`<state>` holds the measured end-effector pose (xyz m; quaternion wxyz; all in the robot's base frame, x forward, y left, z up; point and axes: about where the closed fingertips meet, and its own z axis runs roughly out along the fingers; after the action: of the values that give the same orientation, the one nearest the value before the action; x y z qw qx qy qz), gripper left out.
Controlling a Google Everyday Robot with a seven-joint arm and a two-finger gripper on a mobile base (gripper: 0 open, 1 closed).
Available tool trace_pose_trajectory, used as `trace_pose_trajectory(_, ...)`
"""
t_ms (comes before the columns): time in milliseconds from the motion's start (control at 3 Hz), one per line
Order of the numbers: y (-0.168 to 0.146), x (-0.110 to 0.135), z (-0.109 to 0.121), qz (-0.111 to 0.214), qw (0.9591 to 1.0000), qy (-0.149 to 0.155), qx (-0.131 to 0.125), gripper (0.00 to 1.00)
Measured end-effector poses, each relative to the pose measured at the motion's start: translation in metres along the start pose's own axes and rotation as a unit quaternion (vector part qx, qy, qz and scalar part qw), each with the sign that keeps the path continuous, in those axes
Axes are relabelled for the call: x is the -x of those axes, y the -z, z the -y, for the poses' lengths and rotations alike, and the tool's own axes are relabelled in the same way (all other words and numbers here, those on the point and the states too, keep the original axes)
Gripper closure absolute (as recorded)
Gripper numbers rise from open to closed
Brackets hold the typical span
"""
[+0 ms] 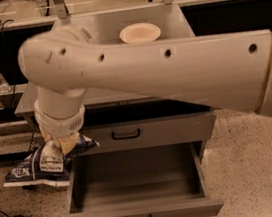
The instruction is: Place blue chip bag into middle drawer
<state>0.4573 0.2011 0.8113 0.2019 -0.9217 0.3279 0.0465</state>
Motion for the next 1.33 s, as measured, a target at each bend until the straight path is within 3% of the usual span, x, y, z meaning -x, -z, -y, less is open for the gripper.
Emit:
trace_pose_trajectory(333,-0.034,-0.008,-0.023,-0.012,0.9995,-0.028,0.012,1.00)
trace_pose_trajectory(667,-0.034,-0.008,-0.023,-0.012,0.9995,-0.028,0.012,1.00)
trace_pose_trajectory(1333,-0.104,-0.037,-0.063,-0.045,0.9946,-0.058,0.074,1.00)
